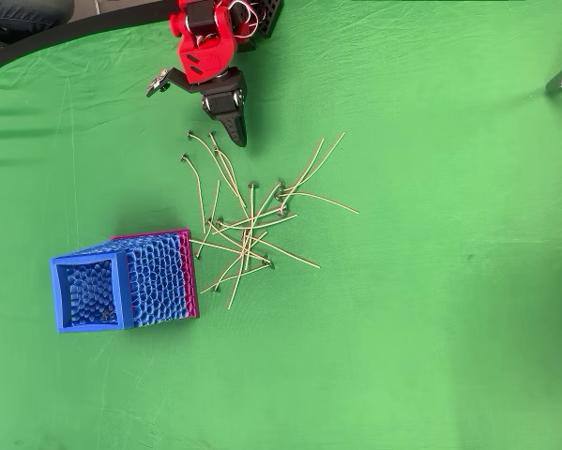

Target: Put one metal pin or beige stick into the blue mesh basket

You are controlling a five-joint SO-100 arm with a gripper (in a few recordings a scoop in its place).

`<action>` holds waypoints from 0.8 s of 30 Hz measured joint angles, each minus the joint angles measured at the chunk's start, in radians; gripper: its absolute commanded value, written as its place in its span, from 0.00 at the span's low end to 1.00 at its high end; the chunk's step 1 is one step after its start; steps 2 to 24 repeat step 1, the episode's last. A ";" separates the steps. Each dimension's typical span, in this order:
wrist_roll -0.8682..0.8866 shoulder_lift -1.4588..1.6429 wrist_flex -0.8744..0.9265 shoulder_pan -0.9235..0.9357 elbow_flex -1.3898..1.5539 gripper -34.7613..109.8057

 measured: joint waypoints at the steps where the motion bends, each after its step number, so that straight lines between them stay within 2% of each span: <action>1: 0.000 0.000 0.000 0.000 0.000 0.25; 24: 0.000 0.000 0.000 0.000 0.000 0.25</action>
